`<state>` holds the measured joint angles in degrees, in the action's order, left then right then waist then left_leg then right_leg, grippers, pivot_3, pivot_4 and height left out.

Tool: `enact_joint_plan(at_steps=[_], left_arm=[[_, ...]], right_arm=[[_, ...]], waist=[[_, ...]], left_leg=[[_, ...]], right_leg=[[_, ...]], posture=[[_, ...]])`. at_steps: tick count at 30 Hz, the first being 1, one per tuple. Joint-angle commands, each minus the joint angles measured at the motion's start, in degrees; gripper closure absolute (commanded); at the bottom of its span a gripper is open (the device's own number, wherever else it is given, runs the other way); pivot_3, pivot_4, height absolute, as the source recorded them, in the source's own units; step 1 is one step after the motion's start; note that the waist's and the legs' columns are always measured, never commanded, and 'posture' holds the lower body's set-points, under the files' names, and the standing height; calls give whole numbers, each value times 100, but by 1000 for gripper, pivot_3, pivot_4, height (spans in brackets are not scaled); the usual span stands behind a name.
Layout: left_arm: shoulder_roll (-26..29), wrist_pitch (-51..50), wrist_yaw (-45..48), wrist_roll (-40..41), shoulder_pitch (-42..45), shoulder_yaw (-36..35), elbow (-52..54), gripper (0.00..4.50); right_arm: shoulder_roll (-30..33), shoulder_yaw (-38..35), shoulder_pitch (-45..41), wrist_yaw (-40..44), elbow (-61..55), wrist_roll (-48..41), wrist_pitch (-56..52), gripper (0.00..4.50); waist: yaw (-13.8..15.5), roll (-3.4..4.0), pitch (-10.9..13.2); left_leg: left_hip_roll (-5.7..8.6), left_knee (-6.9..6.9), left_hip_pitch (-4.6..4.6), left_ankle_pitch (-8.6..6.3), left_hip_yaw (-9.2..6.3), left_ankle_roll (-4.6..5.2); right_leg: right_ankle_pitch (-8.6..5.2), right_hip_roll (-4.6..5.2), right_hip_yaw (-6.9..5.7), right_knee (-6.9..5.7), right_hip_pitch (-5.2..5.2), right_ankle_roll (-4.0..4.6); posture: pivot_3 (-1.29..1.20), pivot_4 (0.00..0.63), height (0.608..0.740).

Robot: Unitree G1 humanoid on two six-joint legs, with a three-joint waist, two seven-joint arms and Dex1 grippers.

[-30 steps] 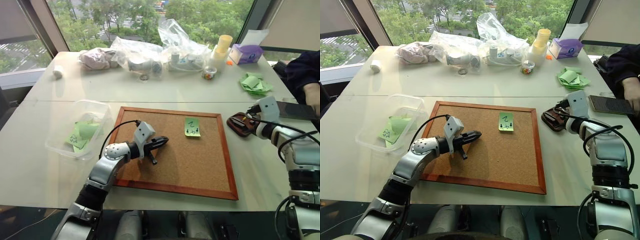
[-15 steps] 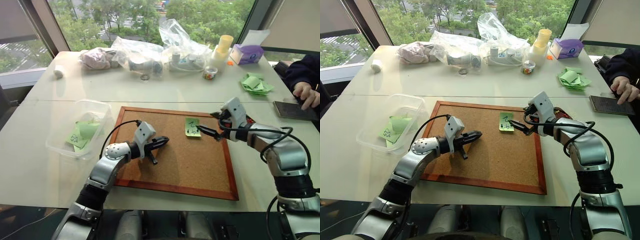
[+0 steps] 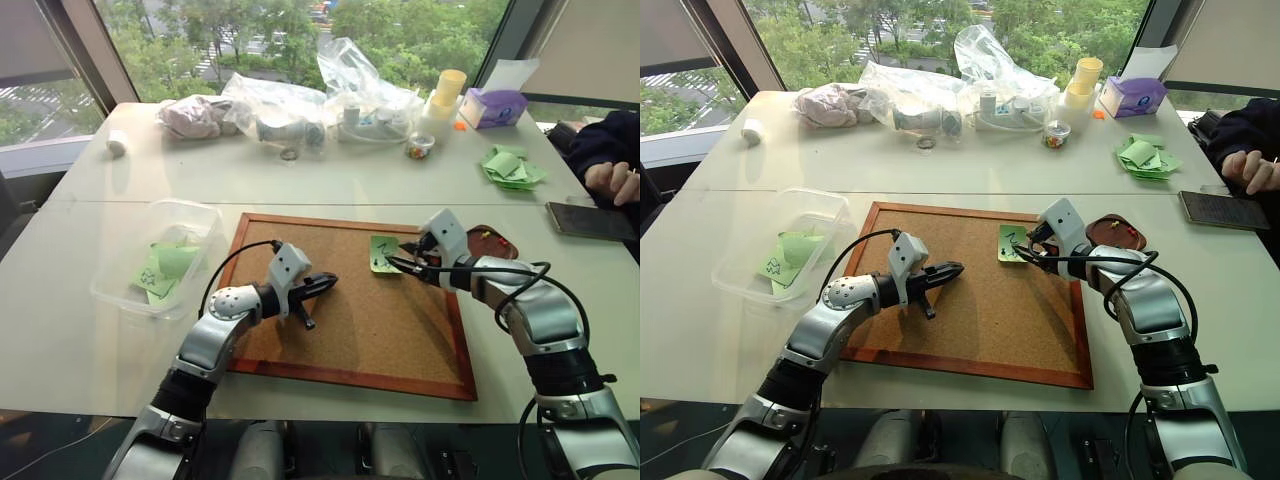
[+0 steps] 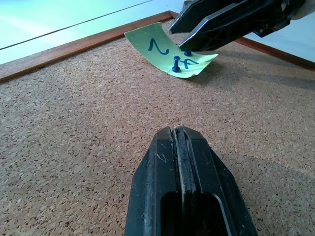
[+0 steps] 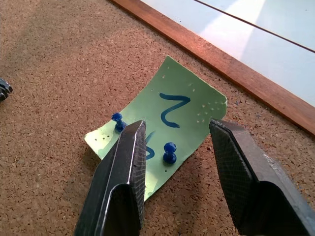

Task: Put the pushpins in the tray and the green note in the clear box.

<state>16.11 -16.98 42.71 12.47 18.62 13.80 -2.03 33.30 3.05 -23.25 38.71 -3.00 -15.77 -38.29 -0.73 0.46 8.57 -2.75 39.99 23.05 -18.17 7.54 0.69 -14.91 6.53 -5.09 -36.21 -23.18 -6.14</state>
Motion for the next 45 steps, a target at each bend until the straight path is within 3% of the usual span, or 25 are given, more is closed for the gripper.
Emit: enact_joint_plan(at_steps=[1, 3, 4, 10, 22, 34, 45], left_arm=[[88, -139, -55, -120, -154, -3, -186, 4500], [90, -142, -56, -118, -159, -4, -177, 4500], [91, -142, -56, -119, -161, -1, -176, 4500], [94, -149, -62, -122, -164, 3, -180, 4500], [83, -153, -88, -150, -192, 48, -202, 4500], [83, -130, -54, -176, -169, 65, -240, 4500], [73, -102, -26, -198, -140, 66, -293, 4500]], right_arm=[[-25, 13, 24, 25, -29, 65, 143, 3335], [-28, 17, 41, 19, -14, 85, 132, 4351], [-31, 12, 48, 24, -2, 82, 120, 4478], [11, -44, 83, 69, -79, 66, 108, 4478], [362, -932, -237, -30, -960, -592, -500, 4478], [644, -2097, -339, -720, 600, -449, -250, 4478], [586, -1823, -38, -795, 1678, -9, 368, 4478]], waist=[[0, 0, 0], [0, 0, 0], [0, 0, 0], [0, 0, 0], [3, 0, 0], [1, 0, 0], [-1, 2, -1]], left_leg=[[0, 0, 0, 0, 0, 0], [0, 0, 0, 0, 0, 0], [0, 0, 0, 0, 0, 0], [0, 0, -1, 0, 0, 0], [-5, 0, 3, -2, -2, 4], [0, -1, 2, -3, 3, 5], [-1, -1, 1, -3, 6, 5]], right_leg=[[0, 0, 0, 0, 0, 0], [0, 0, 0, 0, 0, 0], [0, 0, 0, 0, 0, 0], [0, 0, 0, 0, 0, 0], [0, 3, 0, 0, -4, 0], [0, 3, 0, 1, -3, 1], [0, 4, 0, 1, -2, 0]], posture=[[0, 150, 740], [0, 150, 740], [0, 150, 740], [0, 150, 740], [0, 150, 740], [0, 150, 740], [0, 150, 740]])
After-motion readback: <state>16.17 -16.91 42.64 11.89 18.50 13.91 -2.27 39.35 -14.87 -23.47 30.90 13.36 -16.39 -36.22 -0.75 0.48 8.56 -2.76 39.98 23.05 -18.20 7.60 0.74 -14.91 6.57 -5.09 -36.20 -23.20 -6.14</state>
